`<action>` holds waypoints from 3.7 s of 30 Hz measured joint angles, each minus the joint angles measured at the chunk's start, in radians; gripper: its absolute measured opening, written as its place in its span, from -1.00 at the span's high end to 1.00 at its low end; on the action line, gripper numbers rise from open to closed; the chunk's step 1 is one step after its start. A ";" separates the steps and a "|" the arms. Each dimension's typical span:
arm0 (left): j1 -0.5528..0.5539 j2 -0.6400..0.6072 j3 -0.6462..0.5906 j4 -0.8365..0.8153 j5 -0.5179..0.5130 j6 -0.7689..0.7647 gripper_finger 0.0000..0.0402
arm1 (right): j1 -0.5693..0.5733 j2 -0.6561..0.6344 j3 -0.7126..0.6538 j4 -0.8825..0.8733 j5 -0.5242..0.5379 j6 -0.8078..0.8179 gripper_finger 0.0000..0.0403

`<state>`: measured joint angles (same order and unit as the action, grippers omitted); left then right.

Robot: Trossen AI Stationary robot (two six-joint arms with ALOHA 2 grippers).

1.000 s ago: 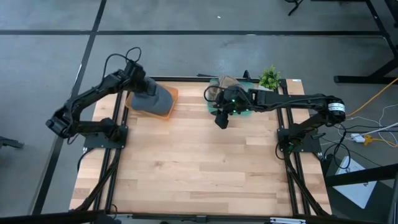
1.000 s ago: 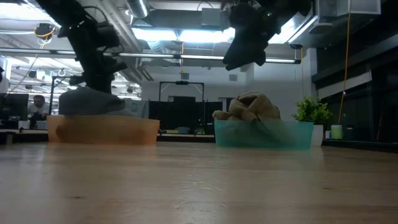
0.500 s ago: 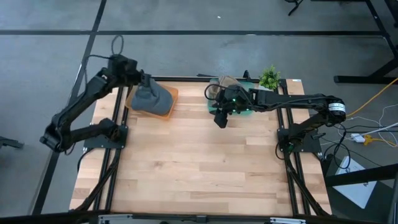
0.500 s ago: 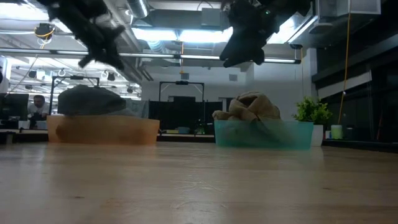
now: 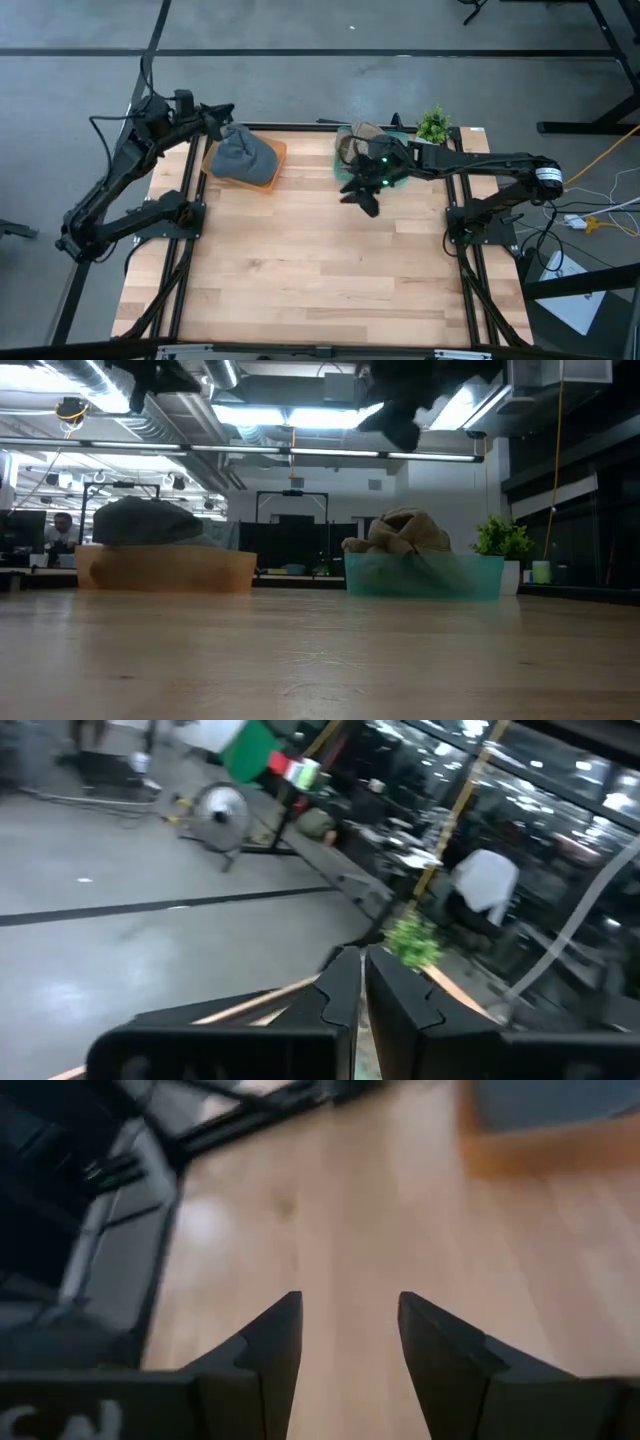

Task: Pick & Place hat
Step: Return to Home Position

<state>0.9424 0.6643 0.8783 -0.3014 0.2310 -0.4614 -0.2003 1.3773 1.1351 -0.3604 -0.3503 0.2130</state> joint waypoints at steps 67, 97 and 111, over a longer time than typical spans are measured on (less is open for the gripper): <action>-0.540 0.098 -0.005 -0.035 -0.101 0.031 0.94 | 0.134 -1.216 -1.126 0.392 0.445 0.074 0.18; -0.969 0.047 -0.828 1.108 -0.398 0.084 0.94 | 0.134 -1.216 -1.126 0.391 0.445 0.120 0.18; -0.917 -0.077 -0.870 0.939 -0.281 0.169 0.94 | 0.133 -1.169 -1.126 0.392 0.446 0.125 0.18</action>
<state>0.0252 0.5874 0.0082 0.6379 -0.0497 -0.2928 -0.0669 0.2081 0.0090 0.0311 0.0956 0.3382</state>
